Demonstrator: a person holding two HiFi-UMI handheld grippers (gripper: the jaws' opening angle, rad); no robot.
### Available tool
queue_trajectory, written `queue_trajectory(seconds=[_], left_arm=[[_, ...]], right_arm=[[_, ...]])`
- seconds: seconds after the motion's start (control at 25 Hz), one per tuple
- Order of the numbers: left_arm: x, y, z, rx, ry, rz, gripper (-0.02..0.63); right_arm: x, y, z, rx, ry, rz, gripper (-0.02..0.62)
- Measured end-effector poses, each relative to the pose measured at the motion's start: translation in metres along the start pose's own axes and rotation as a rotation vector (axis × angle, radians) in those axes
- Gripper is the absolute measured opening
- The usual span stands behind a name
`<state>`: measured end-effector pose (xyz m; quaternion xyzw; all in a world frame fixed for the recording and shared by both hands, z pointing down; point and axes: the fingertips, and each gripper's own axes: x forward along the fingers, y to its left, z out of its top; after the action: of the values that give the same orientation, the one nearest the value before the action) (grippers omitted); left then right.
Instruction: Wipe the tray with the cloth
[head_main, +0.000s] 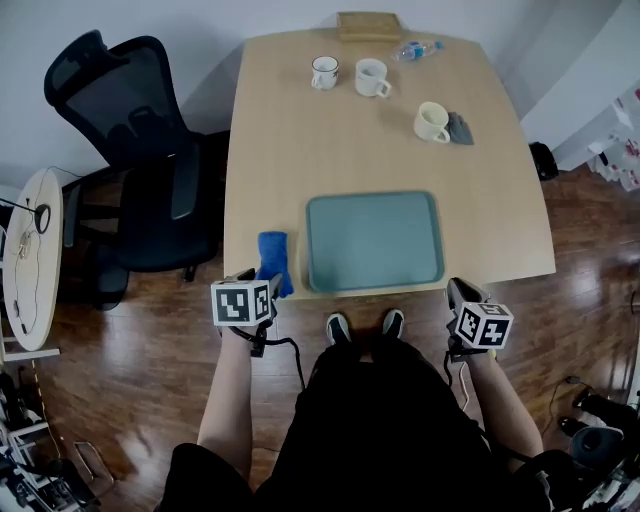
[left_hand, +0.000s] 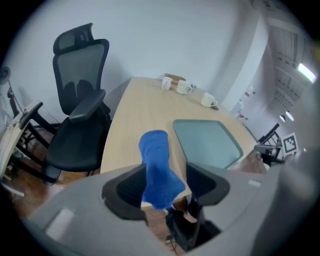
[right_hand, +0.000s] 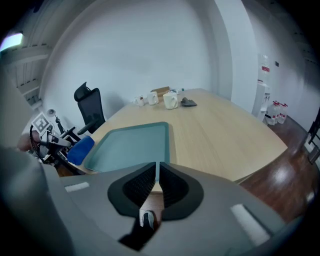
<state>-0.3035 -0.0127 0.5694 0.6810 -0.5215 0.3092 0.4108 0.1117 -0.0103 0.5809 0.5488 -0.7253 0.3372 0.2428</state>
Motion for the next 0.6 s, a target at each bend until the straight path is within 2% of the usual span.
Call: queue_trajectory(seconds=[0.08, 0.2, 0.24, 0.44, 0.6], left_arm=[[-0.014, -0.002, -0.002, 0.011, -0.066, 0.046, 0.234], [-0.037, -0.023, -0.005, 0.043, -0.209, 0.064, 0.062], [-0.041, -0.037, -0.009, 0.06, -0.234, 0.045, 0.039], [-0.07, -0.112, -0.034, 0.09, -0.335, -0.096, 0.038], [-0.105, -0.163, -0.045, 0.14, -0.449, -0.111, 0.038]], right_arm=[[-0.01, 0.014, 0.0, -0.007, -0.034, 0.015, 0.028], [-0.026, 0.038, 0.009, -0.071, -0.097, 0.042, 0.011], [-0.031, 0.047, 0.012, -0.088, -0.114, 0.059, 0.009], [-0.065, 0.075, 0.014, -0.111, -0.176, 0.156, 0.008], [-0.104, 0.076, 0.018, -0.111, -0.254, 0.214, 0.008]])
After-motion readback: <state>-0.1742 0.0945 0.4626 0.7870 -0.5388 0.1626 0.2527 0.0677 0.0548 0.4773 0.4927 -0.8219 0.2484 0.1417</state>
